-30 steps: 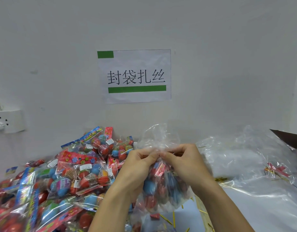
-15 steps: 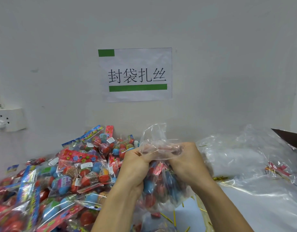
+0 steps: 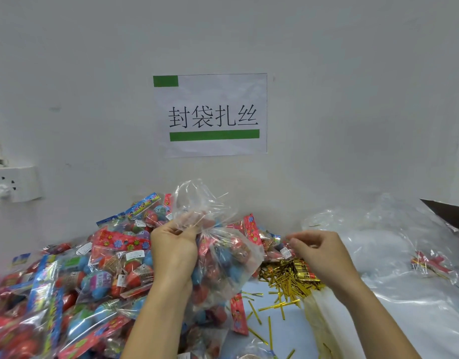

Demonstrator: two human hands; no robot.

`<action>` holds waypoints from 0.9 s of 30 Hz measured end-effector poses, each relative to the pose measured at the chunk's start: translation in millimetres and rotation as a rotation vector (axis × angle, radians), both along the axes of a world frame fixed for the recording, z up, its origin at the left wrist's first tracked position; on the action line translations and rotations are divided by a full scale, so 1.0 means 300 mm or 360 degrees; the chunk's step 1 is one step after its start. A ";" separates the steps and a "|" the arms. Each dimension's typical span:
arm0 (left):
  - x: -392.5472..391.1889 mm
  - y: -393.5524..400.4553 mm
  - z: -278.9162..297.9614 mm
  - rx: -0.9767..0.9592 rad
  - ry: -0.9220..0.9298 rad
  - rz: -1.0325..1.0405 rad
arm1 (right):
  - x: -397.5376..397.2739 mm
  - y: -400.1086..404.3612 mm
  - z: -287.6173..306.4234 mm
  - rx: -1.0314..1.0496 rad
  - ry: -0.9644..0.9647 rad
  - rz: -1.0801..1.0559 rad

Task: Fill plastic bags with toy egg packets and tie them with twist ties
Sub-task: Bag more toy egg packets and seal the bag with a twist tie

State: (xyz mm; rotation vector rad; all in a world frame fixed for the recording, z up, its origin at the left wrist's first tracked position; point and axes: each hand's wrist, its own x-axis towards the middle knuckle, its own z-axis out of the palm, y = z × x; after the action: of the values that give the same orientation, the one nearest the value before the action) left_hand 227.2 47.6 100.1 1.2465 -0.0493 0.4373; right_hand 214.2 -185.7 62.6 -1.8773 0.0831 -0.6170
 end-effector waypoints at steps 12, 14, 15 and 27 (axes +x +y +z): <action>0.019 -0.034 -0.018 0.0106 0.0067 -0.0064 | 0.071 0.027 -0.325 -0.0807 0.0540 -0.0211; 0.019 -0.033 -0.019 0.0096 0.0066 -0.0072 | 0.067 0.043 -0.331 -0.0875 0.0511 -0.0250; 0.018 -0.031 -0.019 0.0093 0.0070 -0.0074 | 0.065 0.048 -0.330 -0.0878 0.0497 -0.0250; 0.020 -0.036 -0.025 0.0120 0.0093 -0.0087 | 0.065 0.051 -0.333 -0.0836 0.0496 -0.0236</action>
State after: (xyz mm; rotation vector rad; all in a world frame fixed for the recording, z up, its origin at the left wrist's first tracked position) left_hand 233.3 36.8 92.5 1.3280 -0.0506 0.3541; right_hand 233.8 -170.4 -37.1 -2.4858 0.2877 -0.4674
